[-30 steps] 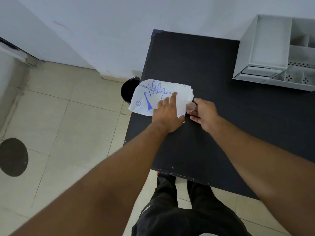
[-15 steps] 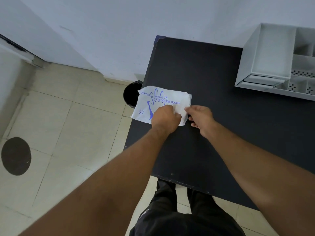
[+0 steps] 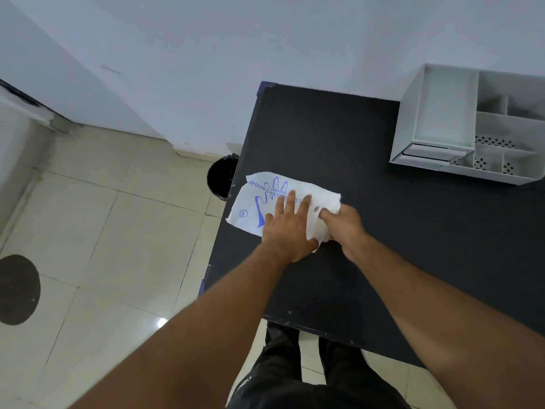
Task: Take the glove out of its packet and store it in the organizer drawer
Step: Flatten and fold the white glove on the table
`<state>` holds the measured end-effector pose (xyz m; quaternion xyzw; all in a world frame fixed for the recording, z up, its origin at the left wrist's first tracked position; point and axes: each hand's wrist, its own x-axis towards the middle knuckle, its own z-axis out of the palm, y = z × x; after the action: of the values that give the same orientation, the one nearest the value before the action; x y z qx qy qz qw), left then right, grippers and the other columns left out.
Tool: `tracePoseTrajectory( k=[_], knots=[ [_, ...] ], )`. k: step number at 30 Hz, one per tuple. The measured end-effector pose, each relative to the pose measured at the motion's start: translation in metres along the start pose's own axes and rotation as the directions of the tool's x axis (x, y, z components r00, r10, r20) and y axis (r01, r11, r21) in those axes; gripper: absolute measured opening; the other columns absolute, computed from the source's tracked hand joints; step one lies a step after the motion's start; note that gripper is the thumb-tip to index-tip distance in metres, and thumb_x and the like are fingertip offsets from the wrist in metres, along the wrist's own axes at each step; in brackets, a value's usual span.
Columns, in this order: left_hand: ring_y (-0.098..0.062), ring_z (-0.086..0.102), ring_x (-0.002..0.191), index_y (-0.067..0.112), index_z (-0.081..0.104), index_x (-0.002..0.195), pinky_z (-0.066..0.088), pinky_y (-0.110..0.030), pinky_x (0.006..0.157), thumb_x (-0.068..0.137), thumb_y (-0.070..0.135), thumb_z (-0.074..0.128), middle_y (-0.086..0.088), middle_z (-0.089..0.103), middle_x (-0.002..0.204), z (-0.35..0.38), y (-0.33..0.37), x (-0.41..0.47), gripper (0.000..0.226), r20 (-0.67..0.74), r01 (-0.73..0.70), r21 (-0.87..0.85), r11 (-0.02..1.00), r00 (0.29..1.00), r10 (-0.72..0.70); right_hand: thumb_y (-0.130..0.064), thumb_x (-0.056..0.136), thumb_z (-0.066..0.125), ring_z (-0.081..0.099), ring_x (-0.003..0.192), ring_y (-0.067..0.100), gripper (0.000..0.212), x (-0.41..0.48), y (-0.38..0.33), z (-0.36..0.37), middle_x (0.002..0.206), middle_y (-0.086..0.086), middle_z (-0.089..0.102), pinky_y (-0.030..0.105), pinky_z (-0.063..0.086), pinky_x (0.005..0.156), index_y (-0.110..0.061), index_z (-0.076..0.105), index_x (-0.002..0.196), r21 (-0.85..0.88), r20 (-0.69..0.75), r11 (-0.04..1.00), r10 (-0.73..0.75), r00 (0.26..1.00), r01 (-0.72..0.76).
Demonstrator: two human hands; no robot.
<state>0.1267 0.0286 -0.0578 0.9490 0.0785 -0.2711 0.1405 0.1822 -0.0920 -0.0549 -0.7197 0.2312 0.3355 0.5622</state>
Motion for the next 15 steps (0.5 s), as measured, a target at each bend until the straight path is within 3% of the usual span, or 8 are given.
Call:
tracePoseTrajectory(
  k=[5, 7, 11, 15],
  knots=[
    [-0.033, -0.001, 0.155, 0.031, -0.008, 0.160, 0.024, -0.060, 0.115, 0.084, 0.062, 0.064, -0.008, -0.006, 0.170, 0.005, -0.005, -0.001, 0.109, 0.104, -0.027, -0.003, 1.000, 0.994, 0.028, -0.013, 0.094, 0.051, 0.065, 0.080, 0.011, 0.016, -0.002, 0.004, -0.004, 0.094, -0.004, 0.070, 0.028, 0.055, 0.068, -0.023, 0.063, 0.099, -0.011, -0.032, 1.000, -0.001, 0.999, 0.001],
    [-0.034, 0.001, 0.155, 0.031, -0.007, 0.159, 0.023, -0.061, 0.115, 0.083, 0.062, 0.065, -0.008, -0.004, 0.170, 0.004, -0.004, -0.002, 0.110, 0.096, -0.033, 0.007, 0.999, 0.995, 0.032, -0.011, 0.094, 0.048, 0.066, 0.084, 0.012, 0.022, -0.002, 0.004, -0.004, 0.097, -0.004, 0.070, 0.029, 0.055, 0.067, -0.023, 0.062, 0.106, 0.005, -0.040, 1.000, 0.002, 0.999, -0.002],
    [-0.037, 0.005, 0.154, 0.032, -0.005, 0.159, 0.021, -0.062, 0.116, 0.083, 0.060, 0.068, -0.011, 0.001, 0.169, 0.006, -0.003, -0.002, 0.109, 0.081, -0.039, 0.073, 0.997, 0.996, 0.033, -0.010, 0.094, 0.049, 0.066, 0.095, 0.017, 0.034, -0.001, 0.005, -0.004, 0.105, -0.005, 0.068, 0.042, 0.059, 0.083, -0.030, 0.057, 0.119, 0.108, -0.001, 0.993, 0.048, 0.999, -0.048],
    [-0.037, 0.008, 0.153, 0.034, -0.001, 0.159, 0.022, -0.062, 0.115, 0.083, 0.055, 0.070, -0.010, 0.005, 0.168, 0.012, -0.005, -0.006, 0.106, 0.068, -0.035, 0.081, 0.996, 0.997, 0.029, -0.020, 0.097, 0.056, 0.066, 0.090, 0.015, 0.023, 0.003, 0.006, -0.006, 0.107, -0.004, 0.068, 0.035, 0.058, 0.071, -0.031, 0.061, 0.116, 0.120, -0.052, 0.992, 0.039, 0.998, -0.032]
  ],
)
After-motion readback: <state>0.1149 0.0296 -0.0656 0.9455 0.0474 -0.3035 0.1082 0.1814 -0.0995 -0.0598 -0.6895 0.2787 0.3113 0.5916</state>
